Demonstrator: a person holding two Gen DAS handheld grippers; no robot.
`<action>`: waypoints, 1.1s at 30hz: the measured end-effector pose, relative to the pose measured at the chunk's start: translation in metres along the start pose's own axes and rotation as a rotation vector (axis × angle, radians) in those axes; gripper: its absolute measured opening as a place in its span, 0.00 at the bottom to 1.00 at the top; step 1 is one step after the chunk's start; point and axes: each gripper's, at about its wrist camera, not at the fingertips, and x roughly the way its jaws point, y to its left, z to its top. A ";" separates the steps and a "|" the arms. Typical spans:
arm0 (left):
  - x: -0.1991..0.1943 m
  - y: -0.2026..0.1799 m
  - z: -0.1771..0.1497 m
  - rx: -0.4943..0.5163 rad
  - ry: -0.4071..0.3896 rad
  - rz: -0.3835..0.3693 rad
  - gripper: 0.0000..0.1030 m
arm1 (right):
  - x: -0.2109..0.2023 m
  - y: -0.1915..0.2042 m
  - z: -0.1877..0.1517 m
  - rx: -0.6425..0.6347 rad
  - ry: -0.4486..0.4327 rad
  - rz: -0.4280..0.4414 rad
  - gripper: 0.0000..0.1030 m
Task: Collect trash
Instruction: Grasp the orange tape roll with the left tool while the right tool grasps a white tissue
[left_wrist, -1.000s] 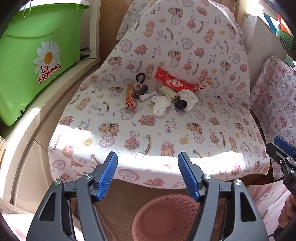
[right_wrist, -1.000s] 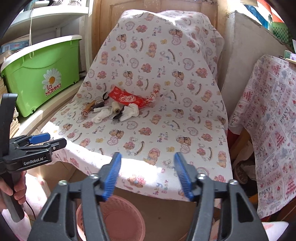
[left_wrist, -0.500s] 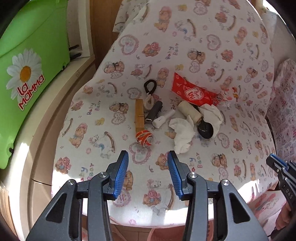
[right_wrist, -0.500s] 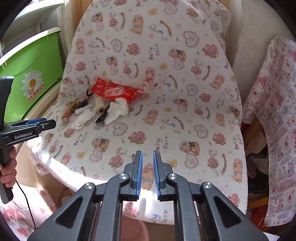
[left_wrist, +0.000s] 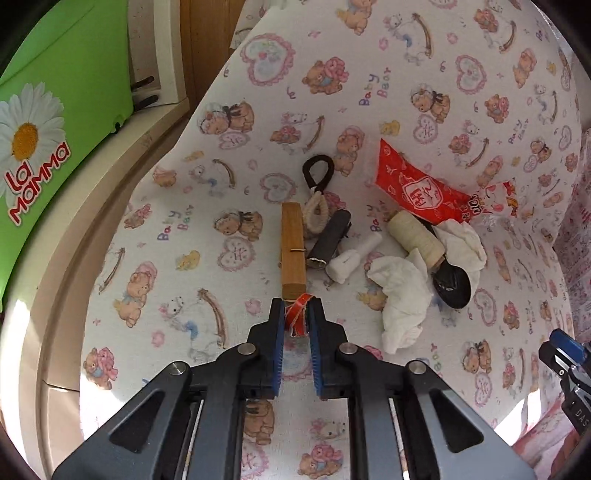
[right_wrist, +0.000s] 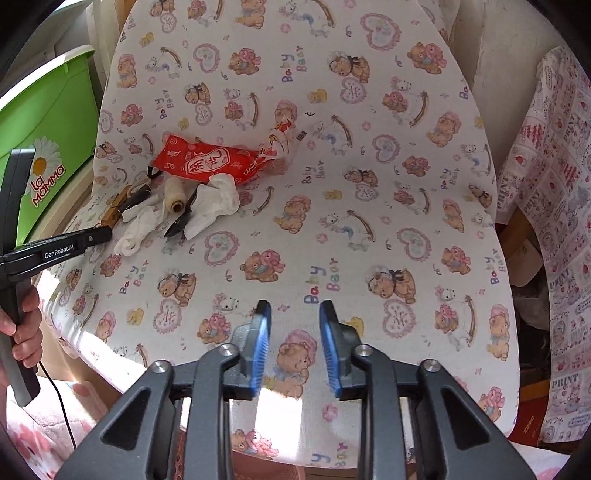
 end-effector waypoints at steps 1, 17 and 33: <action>-0.005 0.001 -0.001 -0.020 0.000 0.000 0.10 | -0.002 0.001 0.000 -0.006 -0.016 -0.010 0.54; -0.026 -0.017 -0.016 -0.010 -0.008 -0.086 0.12 | 0.022 0.028 0.060 -0.015 -0.043 0.115 0.44; -0.038 -0.012 -0.013 0.004 -0.062 -0.056 0.13 | 0.086 0.049 0.082 0.034 -0.011 0.148 0.08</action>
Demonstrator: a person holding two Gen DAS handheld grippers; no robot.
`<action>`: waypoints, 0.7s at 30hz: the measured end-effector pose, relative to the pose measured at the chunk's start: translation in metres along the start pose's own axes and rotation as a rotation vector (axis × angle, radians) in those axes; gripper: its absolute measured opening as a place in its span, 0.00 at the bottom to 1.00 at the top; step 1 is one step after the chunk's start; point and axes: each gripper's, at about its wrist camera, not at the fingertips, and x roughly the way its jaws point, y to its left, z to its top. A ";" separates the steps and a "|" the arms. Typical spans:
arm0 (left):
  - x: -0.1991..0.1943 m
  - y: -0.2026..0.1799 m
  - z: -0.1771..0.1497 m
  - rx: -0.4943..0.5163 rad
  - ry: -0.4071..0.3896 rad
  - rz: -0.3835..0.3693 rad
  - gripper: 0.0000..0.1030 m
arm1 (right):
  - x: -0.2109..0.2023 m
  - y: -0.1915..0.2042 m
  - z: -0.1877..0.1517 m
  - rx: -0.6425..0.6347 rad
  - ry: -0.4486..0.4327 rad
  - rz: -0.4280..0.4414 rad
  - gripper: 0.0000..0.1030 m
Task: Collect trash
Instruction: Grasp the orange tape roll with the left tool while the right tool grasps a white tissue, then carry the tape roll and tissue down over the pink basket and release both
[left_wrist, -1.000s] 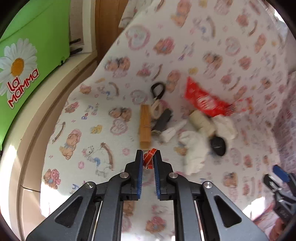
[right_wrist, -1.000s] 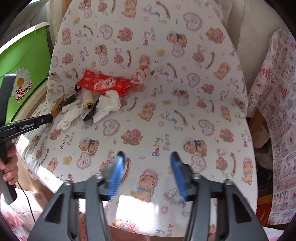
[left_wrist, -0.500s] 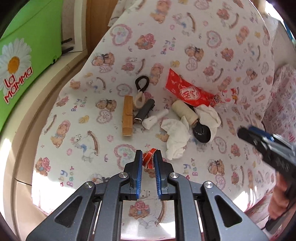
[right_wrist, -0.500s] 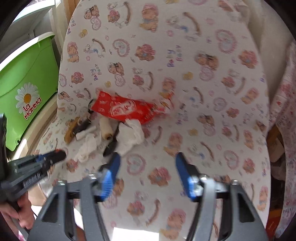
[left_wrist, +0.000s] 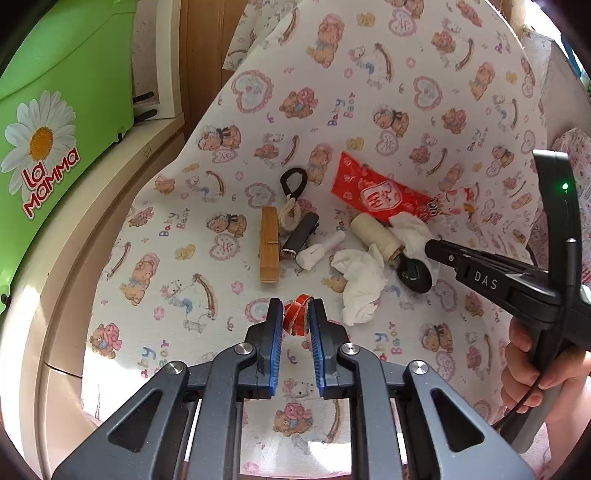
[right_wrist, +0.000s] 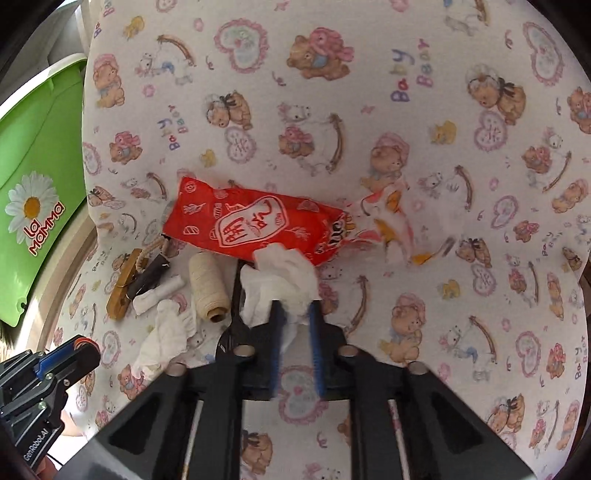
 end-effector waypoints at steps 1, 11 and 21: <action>-0.002 0.001 0.001 0.001 -0.009 -0.003 0.13 | -0.002 -0.002 0.000 0.008 -0.009 0.003 0.08; -0.020 0.005 -0.003 -0.036 -0.062 0.028 0.13 | -0.058 -0.018 -0.015 0.007 -0.093 0.031 0.07; -0.040 -0.008 -0.028 -0.060 -0.049 -0.037 0.13 | -0.116 -0.035 -0.057 0.028 -0.105 0.050 0.07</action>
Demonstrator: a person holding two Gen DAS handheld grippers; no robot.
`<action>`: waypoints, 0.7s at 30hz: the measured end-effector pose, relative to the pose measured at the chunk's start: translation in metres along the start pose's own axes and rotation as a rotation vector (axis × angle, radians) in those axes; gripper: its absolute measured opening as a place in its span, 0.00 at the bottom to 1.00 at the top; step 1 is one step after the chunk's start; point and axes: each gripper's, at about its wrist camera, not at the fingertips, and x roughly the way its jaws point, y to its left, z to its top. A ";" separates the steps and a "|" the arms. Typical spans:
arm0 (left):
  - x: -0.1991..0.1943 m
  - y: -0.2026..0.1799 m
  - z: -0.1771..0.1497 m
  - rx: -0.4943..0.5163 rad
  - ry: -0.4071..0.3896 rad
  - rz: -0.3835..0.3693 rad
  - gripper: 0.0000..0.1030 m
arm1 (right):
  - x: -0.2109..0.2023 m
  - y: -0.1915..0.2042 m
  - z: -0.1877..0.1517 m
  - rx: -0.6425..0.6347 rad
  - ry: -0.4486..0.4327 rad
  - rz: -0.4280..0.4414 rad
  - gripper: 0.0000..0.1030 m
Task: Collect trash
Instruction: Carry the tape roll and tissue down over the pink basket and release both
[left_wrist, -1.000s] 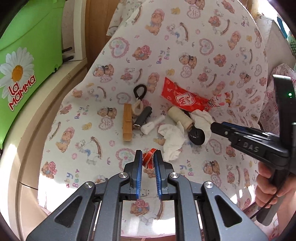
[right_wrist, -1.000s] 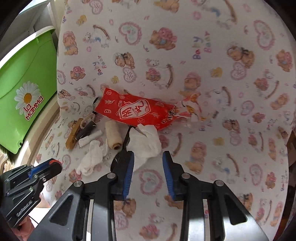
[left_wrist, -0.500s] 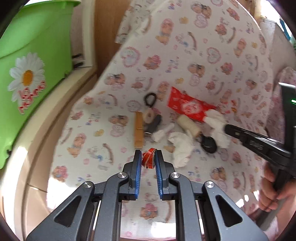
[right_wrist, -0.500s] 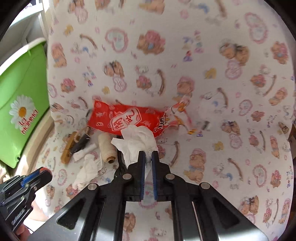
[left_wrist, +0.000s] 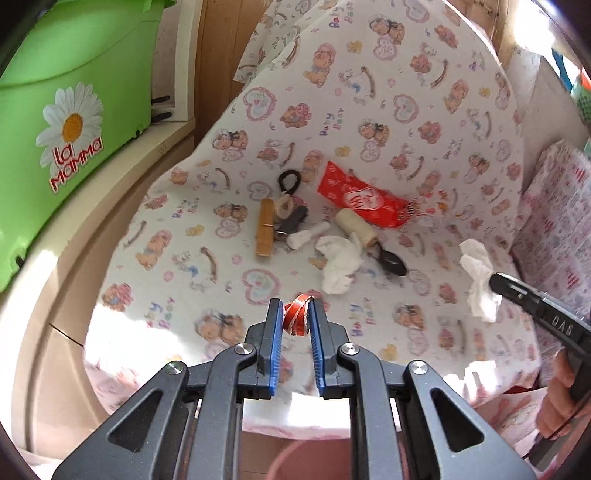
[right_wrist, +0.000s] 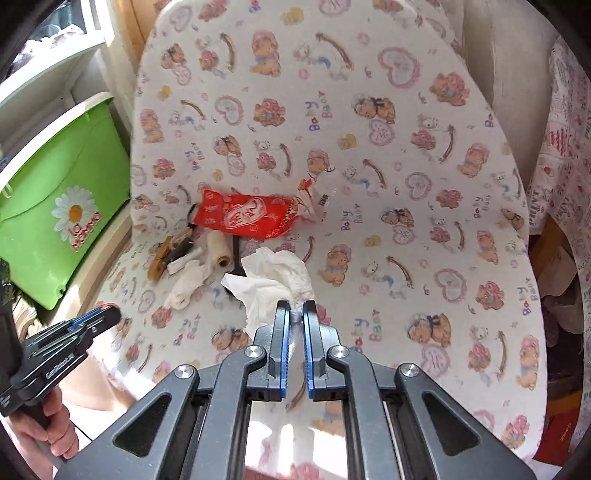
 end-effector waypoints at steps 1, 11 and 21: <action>-0.005 -0.003 -0.002 0.000 -0.009 -0.017 0.13 | -0.007 0.002 -0.003 -0.014 -0.013 -0.010 0.07; -0.042 -0.039 -0.061 0.122 -0.034 0.033 0.13 | -0.060 0.006 -0.064 -0.014 0.019 0.019 0.07; -0.053 -0.053 -0.101 0.105 0.037 0.020 0.13 | -0.079 0.023 -0.109 -0.038 0.087 0.038 0.07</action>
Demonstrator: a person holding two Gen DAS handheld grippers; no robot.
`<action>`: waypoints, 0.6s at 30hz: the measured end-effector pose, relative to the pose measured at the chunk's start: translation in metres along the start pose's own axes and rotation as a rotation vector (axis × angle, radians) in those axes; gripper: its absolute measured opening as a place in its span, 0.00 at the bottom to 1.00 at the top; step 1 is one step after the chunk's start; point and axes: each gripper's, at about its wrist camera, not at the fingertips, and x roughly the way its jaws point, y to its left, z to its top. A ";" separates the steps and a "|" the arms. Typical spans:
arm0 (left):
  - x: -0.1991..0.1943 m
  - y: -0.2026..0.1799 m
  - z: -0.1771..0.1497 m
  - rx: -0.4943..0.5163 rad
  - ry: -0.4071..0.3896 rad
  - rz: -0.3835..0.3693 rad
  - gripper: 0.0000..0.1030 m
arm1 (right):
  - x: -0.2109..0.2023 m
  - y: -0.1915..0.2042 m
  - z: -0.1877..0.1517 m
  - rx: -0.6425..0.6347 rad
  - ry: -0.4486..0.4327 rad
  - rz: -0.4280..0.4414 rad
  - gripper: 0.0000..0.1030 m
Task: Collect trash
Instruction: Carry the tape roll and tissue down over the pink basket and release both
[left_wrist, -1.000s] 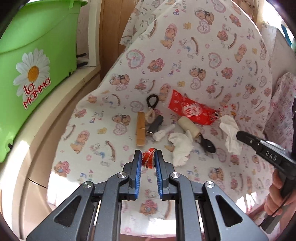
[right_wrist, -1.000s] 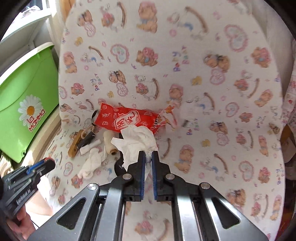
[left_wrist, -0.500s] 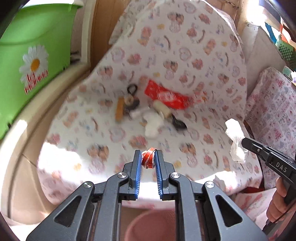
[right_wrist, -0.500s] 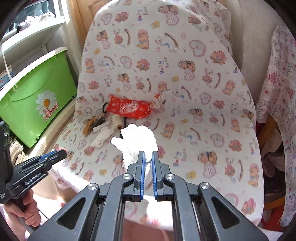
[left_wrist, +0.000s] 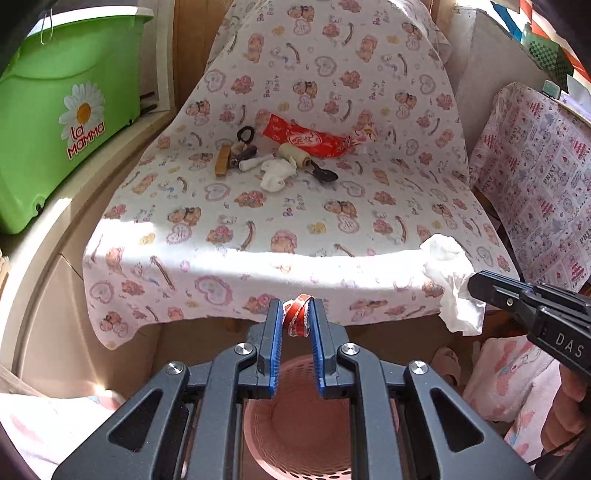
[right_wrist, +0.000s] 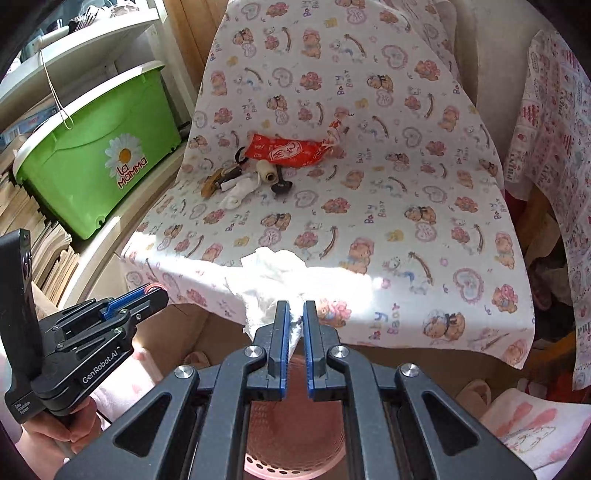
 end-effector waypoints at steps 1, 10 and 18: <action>0.003 -0.001 -0.002 -0.003 0.016 0.002 0.13 | 0.002 0.001 -0.004 0.004 0.015 0.002 0.07; 0.069 0.008 -0.032 -0.070 0.351 0.008 0.14 | 0.060 0.003 -0.039 -0.011 0.291 0.031 0.08; 0.123 0.022 -0.076 -0.180 0.588 -0.017 0.14 | 0.122 -0.003 -0.078 0.007 0.454 -0.022 0.08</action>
